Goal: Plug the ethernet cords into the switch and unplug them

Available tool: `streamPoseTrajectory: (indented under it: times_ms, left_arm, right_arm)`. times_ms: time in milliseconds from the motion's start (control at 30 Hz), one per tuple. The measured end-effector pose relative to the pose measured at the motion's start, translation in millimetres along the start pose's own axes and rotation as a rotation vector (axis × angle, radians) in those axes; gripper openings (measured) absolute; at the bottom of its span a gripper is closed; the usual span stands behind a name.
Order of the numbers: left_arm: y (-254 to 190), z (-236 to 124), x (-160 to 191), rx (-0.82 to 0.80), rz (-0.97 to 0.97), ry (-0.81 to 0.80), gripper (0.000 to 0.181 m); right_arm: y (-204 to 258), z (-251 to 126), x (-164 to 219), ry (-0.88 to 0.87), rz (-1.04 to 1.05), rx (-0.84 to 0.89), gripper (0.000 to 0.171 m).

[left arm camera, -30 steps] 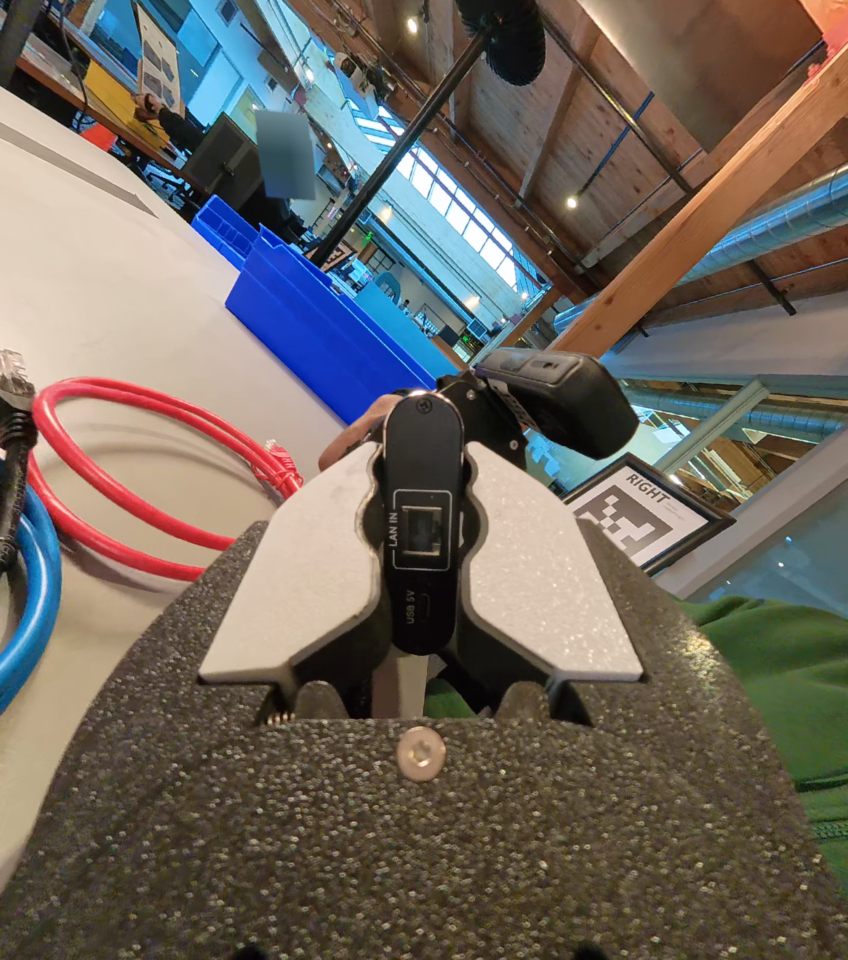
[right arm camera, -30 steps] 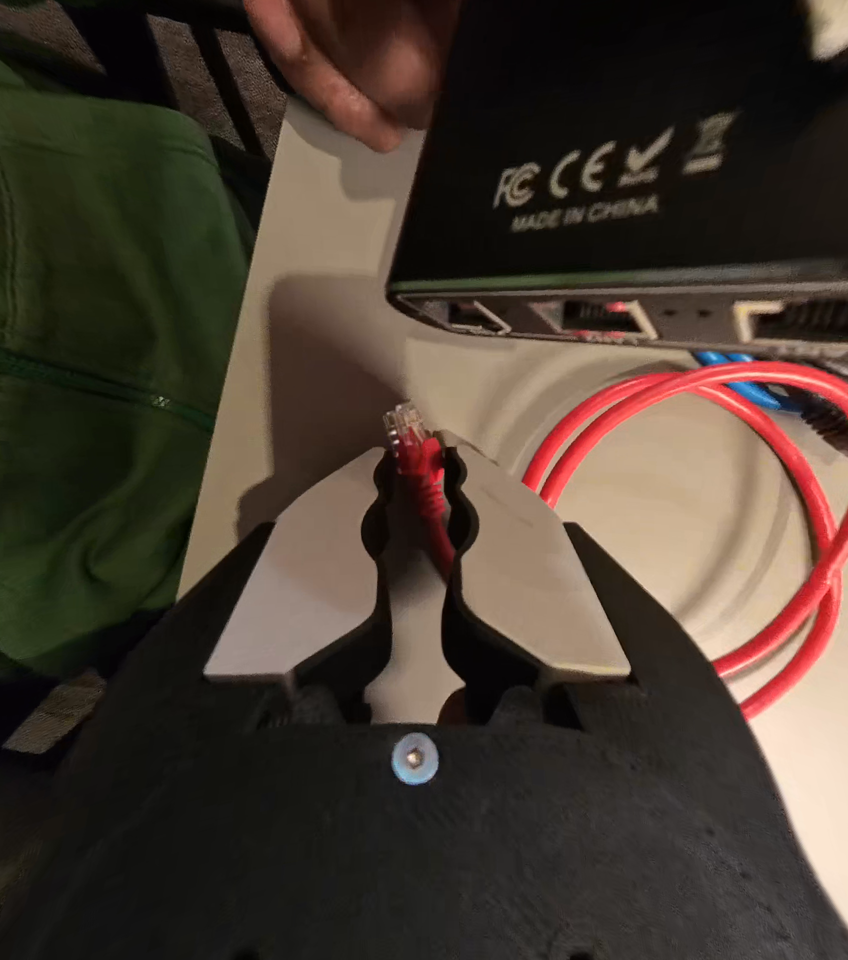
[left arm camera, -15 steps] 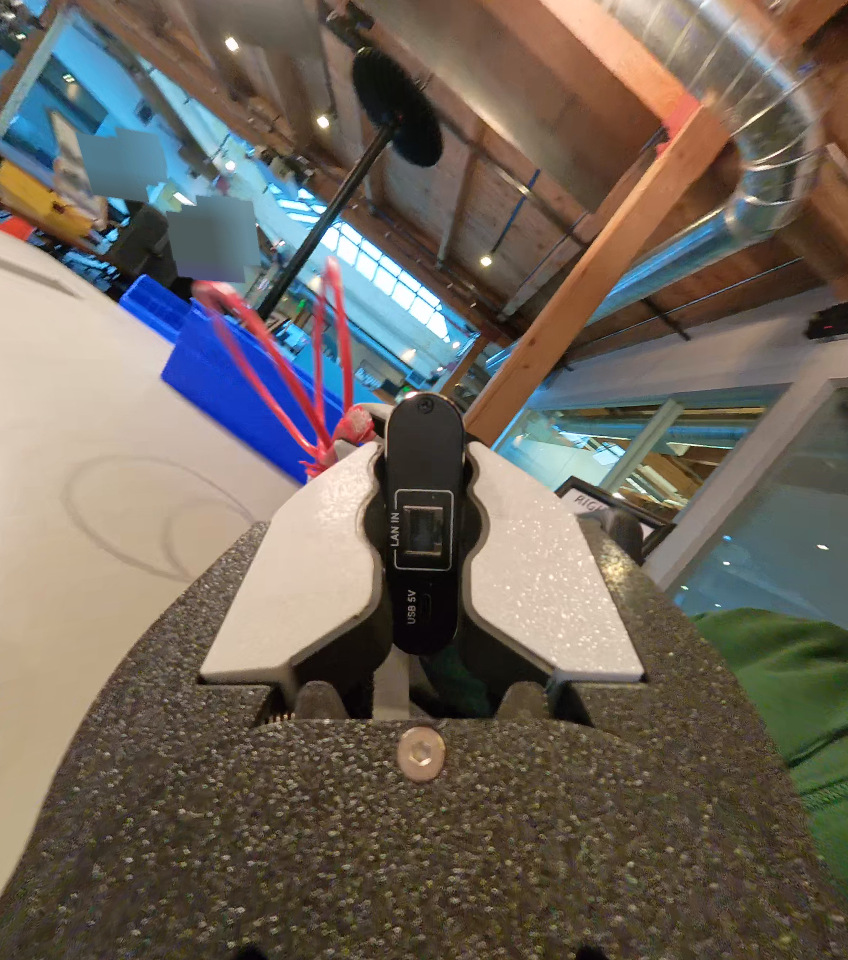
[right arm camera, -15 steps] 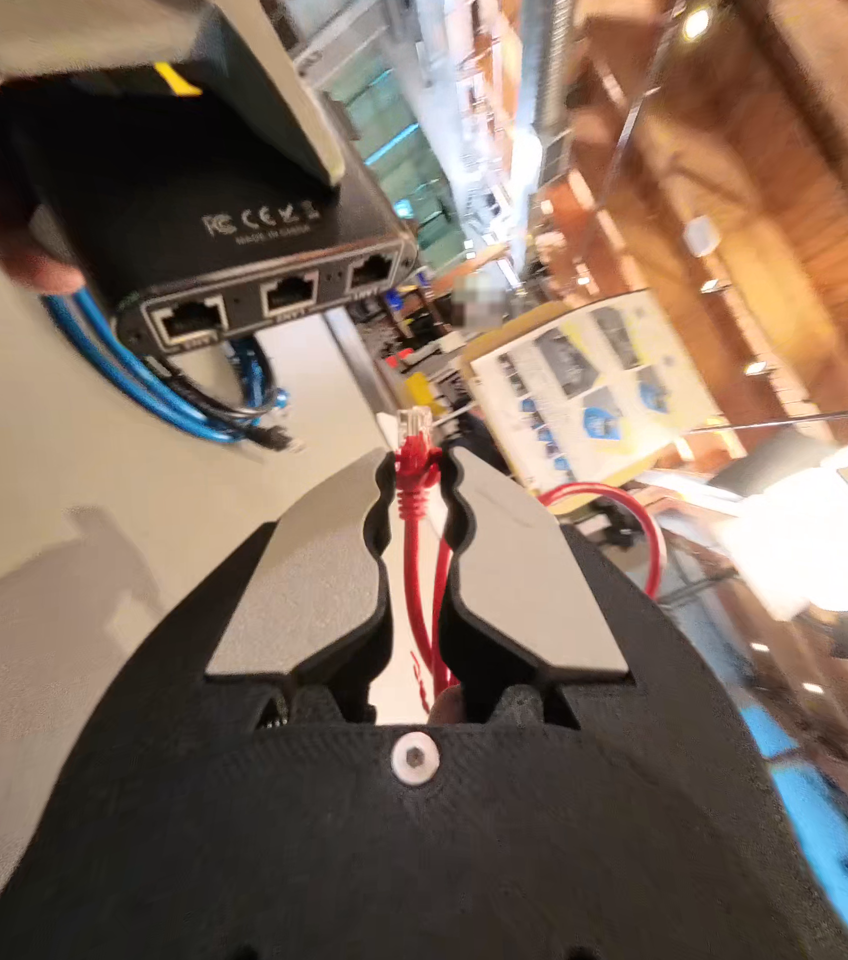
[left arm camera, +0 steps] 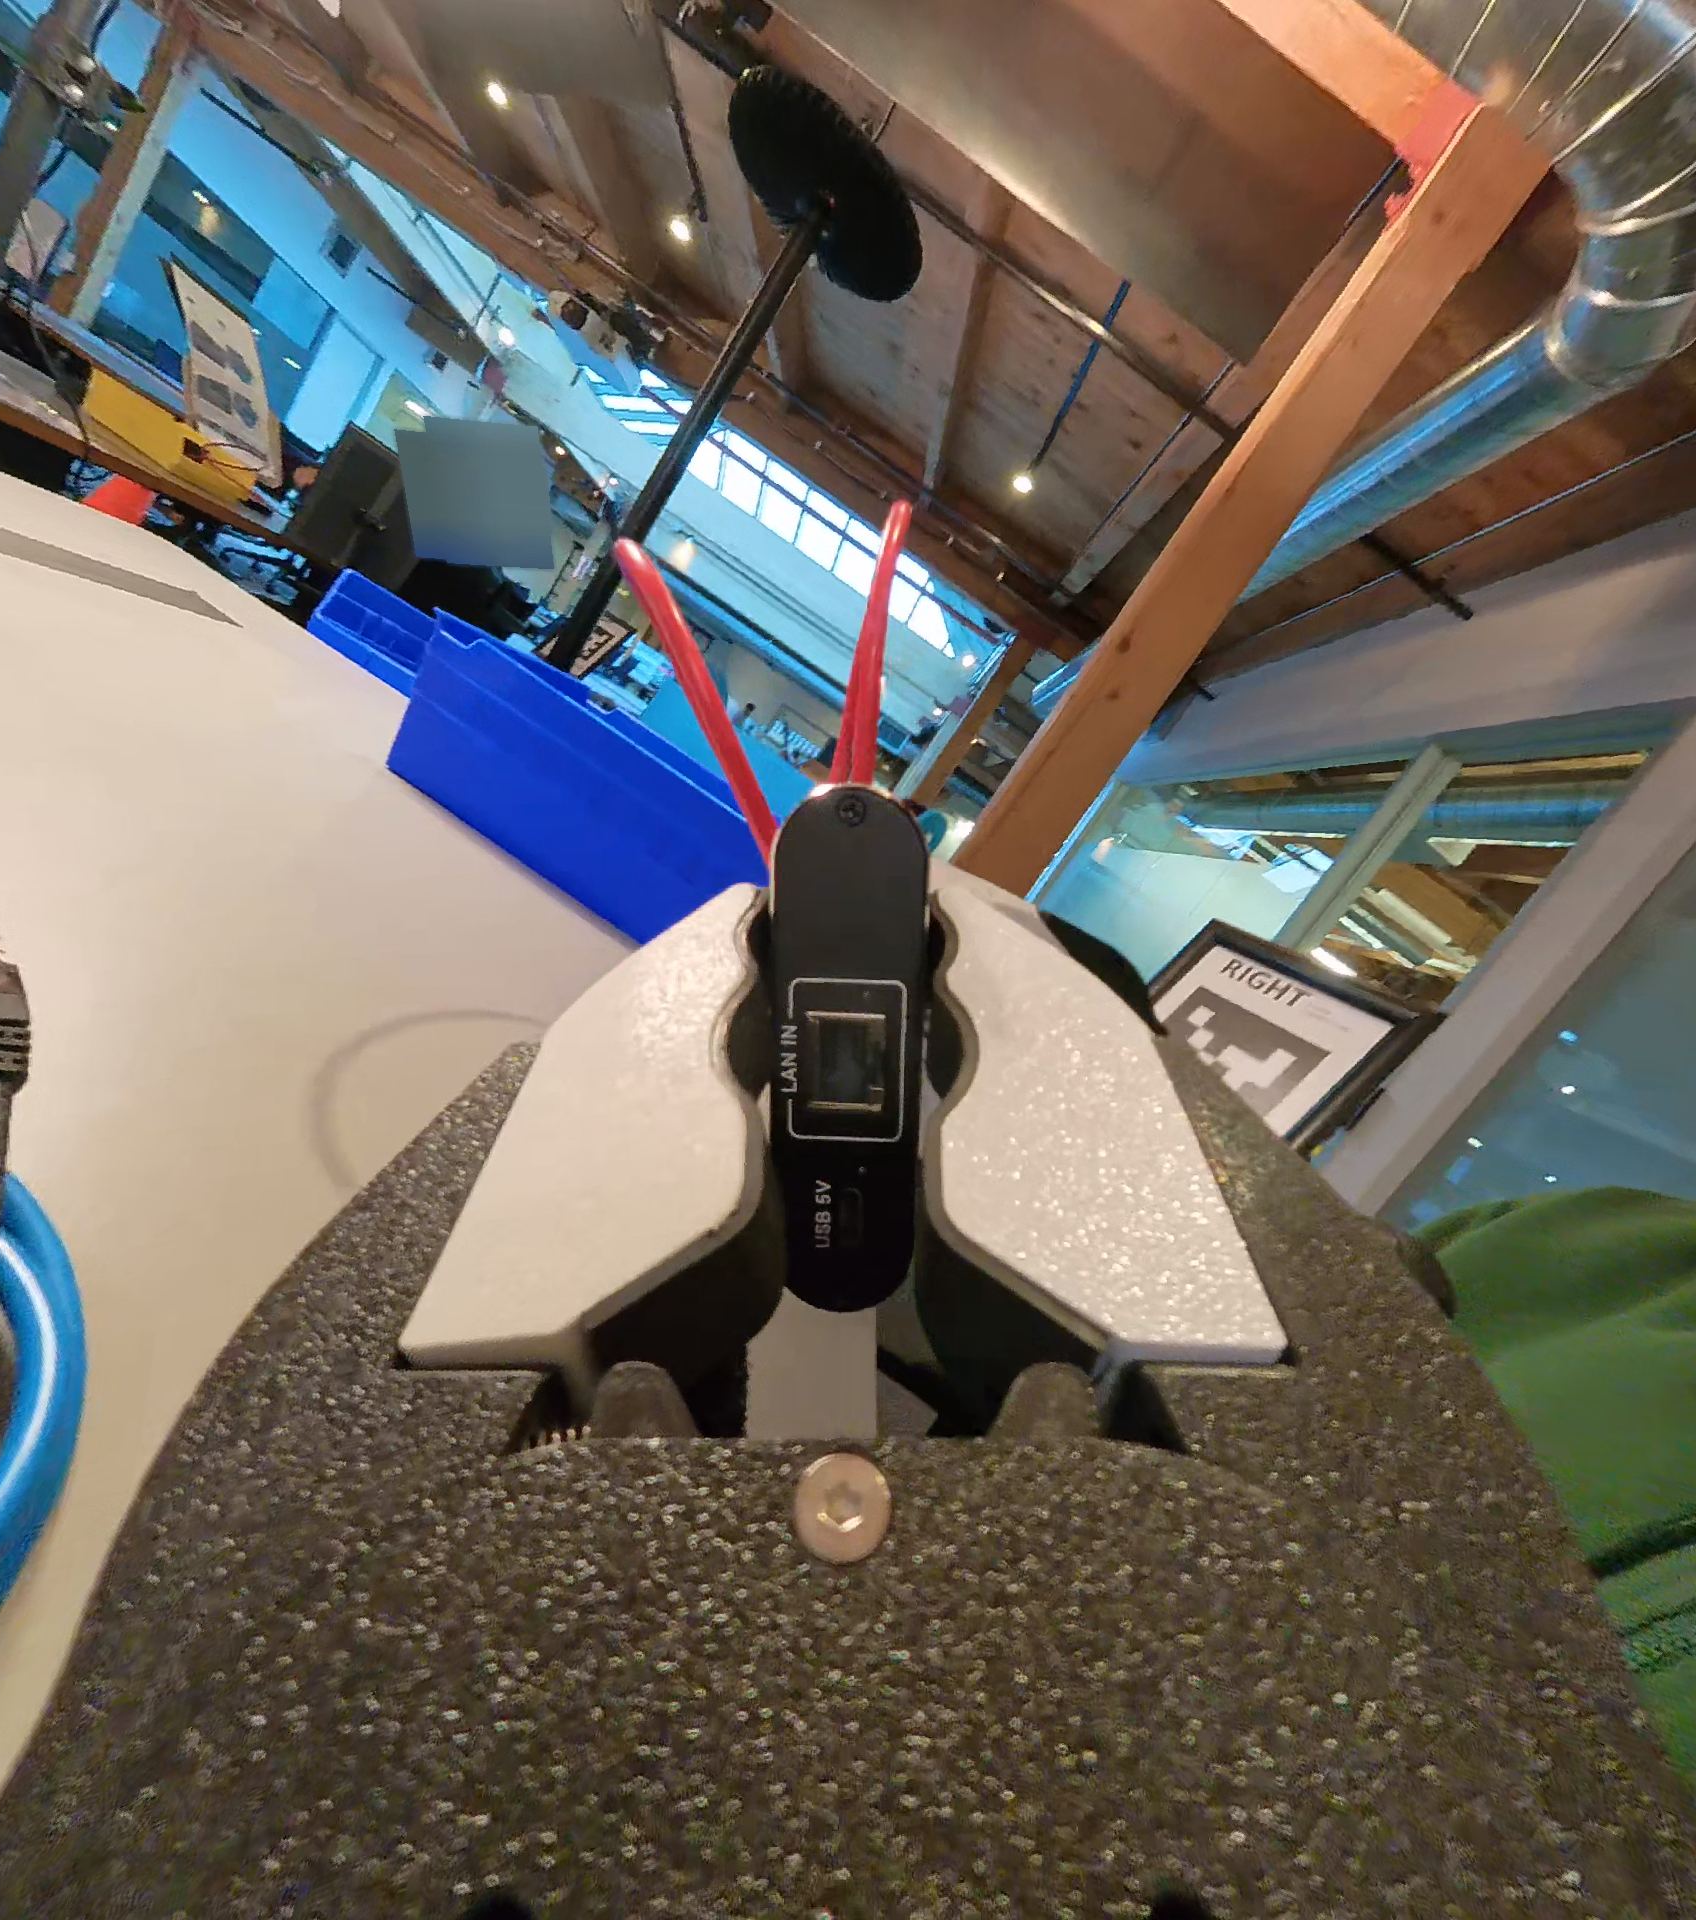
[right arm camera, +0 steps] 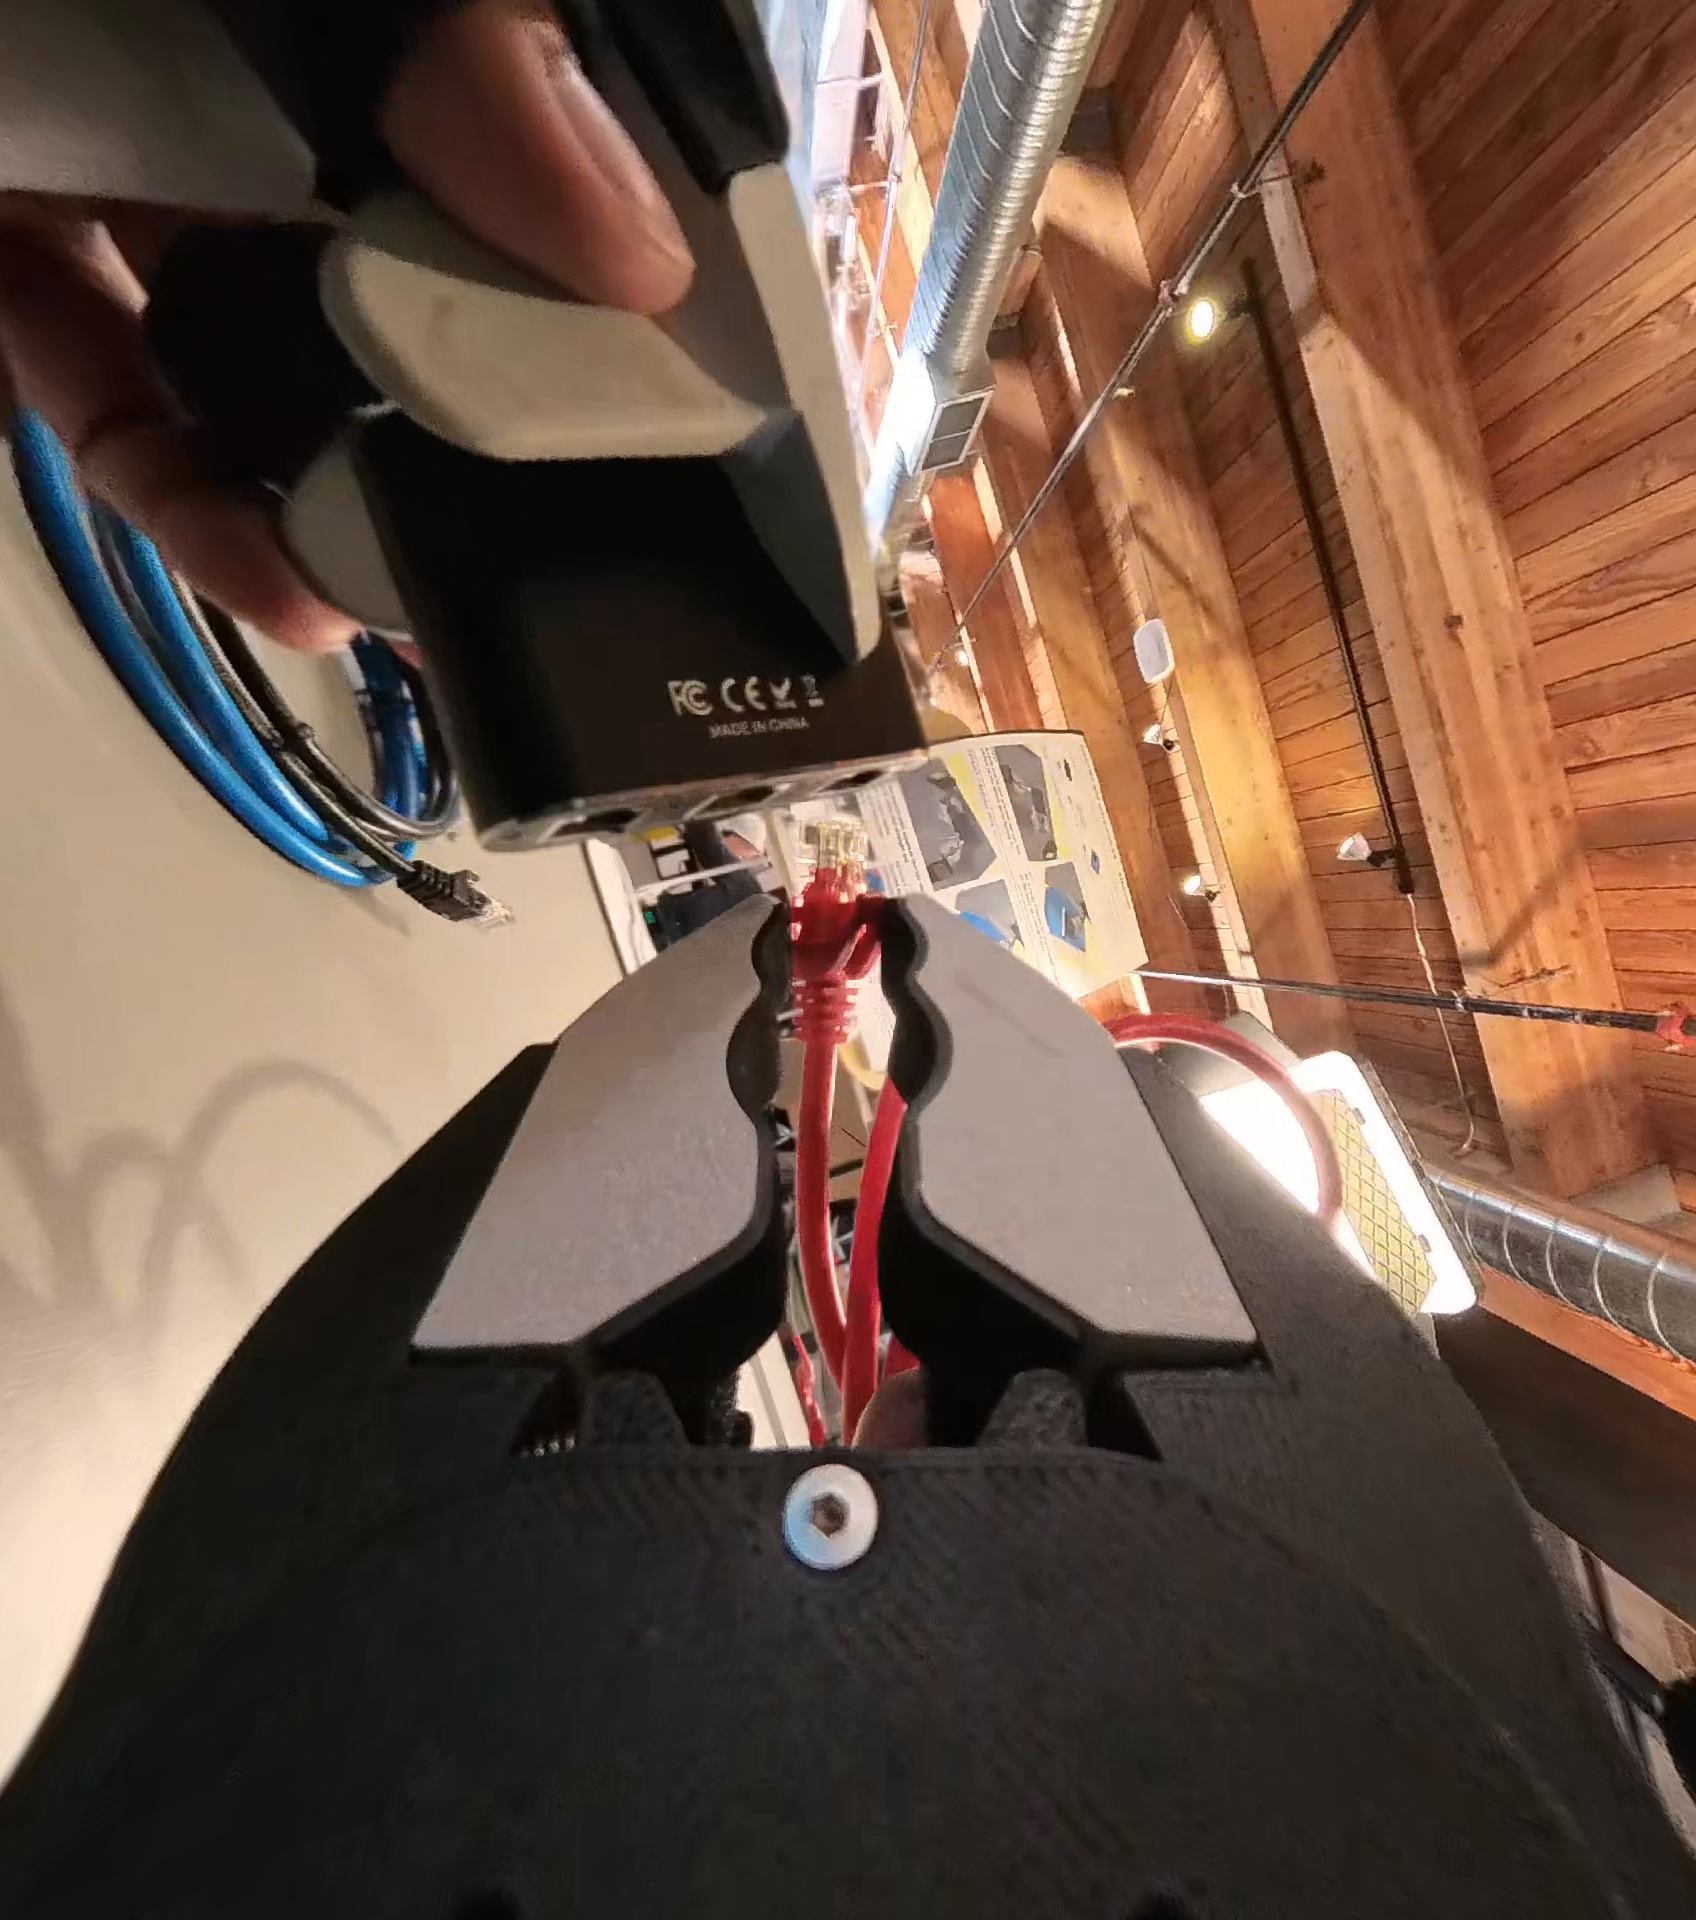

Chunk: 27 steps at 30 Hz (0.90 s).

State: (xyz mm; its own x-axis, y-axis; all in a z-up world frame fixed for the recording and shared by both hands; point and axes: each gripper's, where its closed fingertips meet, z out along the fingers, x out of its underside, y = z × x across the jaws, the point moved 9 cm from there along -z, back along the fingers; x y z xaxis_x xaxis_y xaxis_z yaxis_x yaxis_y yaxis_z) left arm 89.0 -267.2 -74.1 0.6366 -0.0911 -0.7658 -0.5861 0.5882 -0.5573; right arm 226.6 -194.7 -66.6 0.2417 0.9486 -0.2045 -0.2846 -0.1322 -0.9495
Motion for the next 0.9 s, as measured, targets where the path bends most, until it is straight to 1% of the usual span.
streamPoseTrajectory:
  times_ms: [167,267,600,900]
  left_arm:
    - [-0.8,-0.5,-0.4,-0.034,0.045,0.044,0.026]
    - [-1.6,0.6,0.2,-0.040,0.061,0.065,0.026]
    - [-0.9,1.5,4.2,-0.085,0.005,0.132,0.026]
    - [-2.8,3.1,9.1,-0.058,-0.035,0.212,0.026]
  right_arm:
    - [-4.0,-2.4,-0.2,-0.030,-0.031,-0.042,0.016]
    - [-3.5,-4.2,-1.4,-0.042,-0.095,-0.043,0.016]
    - [7.9,-5.8,-2.0,-0.054,-0.244,-0.015,0.016]
    - [4.9,-14.5,5.1,-0.169,-0.223,-0.095,0.016]
